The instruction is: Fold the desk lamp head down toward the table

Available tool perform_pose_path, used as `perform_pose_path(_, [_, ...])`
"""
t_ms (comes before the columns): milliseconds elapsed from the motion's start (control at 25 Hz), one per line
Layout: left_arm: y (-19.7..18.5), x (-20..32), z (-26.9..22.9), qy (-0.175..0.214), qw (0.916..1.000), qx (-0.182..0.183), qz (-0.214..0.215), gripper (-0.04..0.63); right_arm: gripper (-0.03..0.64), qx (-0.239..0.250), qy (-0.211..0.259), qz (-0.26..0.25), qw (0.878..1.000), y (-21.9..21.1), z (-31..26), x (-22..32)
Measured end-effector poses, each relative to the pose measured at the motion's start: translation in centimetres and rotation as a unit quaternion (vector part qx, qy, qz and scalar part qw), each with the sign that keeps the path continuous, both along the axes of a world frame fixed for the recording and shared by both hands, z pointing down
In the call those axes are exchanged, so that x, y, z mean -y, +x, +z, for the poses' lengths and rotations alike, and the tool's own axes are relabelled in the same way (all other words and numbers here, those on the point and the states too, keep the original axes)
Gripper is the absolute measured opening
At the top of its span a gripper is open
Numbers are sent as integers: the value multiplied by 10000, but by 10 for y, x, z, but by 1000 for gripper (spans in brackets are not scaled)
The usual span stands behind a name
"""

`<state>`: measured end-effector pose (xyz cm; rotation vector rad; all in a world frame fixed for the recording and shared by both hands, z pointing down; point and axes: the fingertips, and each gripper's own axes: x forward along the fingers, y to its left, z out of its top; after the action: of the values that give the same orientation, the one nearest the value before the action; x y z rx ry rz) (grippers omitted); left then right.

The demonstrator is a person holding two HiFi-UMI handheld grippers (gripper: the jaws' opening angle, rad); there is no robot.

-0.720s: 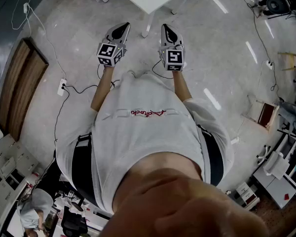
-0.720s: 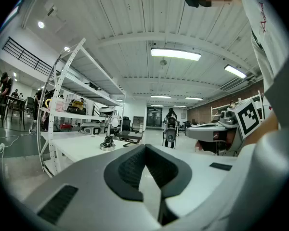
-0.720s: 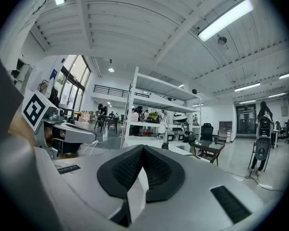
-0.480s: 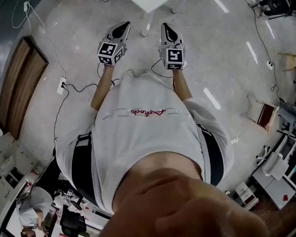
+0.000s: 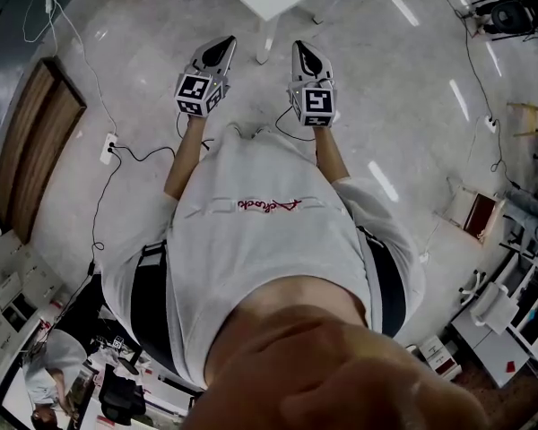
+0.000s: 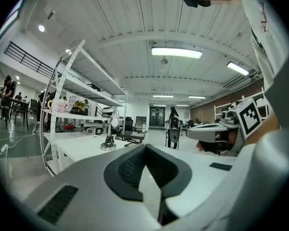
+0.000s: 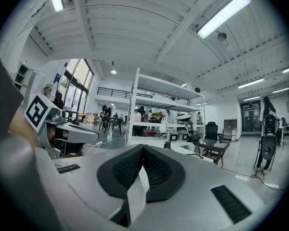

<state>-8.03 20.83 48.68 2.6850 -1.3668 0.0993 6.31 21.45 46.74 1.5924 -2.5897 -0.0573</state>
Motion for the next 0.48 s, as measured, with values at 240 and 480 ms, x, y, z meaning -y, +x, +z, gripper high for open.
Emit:
perform_pose_path(240, [1,-12,9,-51,9999,96,-93,25,21,-4,-13,-68,10000,4,10,-3])
perform_pose_path(480, [-5,-13,16,-96,9996,63,-251,26,21,-33,11,-243,9997,-3,11,-1])
